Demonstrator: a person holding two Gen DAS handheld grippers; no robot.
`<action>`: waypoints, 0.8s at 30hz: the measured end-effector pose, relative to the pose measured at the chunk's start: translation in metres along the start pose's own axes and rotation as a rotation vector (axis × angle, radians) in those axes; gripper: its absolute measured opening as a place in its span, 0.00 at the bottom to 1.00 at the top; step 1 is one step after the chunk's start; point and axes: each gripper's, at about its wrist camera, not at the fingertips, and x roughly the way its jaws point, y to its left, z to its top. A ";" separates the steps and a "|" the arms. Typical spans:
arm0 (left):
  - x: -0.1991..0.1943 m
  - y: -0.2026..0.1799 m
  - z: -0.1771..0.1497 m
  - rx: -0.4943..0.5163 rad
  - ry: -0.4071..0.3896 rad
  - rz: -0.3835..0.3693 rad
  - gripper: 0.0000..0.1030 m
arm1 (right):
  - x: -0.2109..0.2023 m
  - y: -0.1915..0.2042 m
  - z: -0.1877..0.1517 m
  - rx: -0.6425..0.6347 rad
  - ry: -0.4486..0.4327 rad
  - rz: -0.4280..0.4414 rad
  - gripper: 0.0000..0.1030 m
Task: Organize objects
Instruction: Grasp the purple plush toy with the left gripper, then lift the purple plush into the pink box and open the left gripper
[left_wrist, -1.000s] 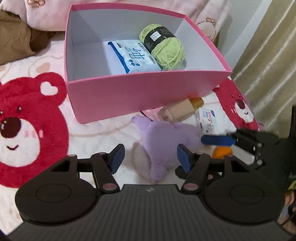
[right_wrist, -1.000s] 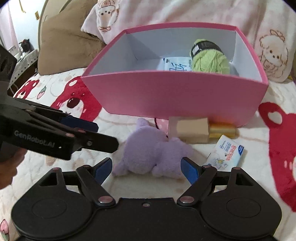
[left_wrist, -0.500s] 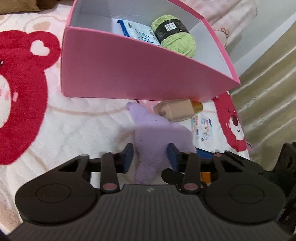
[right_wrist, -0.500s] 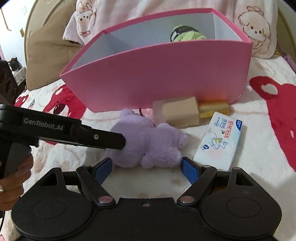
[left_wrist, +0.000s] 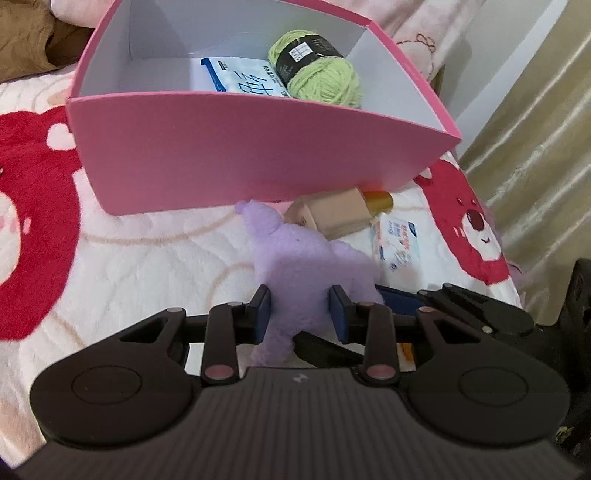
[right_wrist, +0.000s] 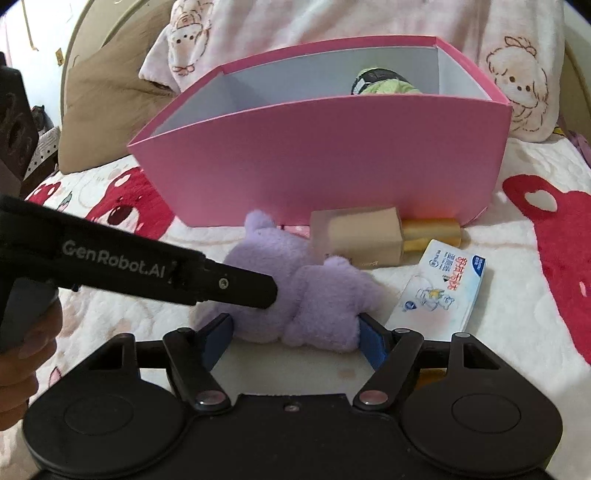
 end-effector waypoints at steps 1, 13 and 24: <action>-0.003 -0.001 -0.002 0.004 0.004 0.001 0.31 | -0.002 0.002 0.000 -0.004 0.007 0.002 0.78; -0.054 -0.006 -0.023 0.026 -0.025 -0.055 0.32 | -0.040 0.034 0.001 -0.075 0.004 0.011 0.87; -0.103 -0.018 -0.037 0.088 -0.038 -0.120 0.32 | -0.089 0.064 0.002 -0.071 -0.044 -0.018 0.87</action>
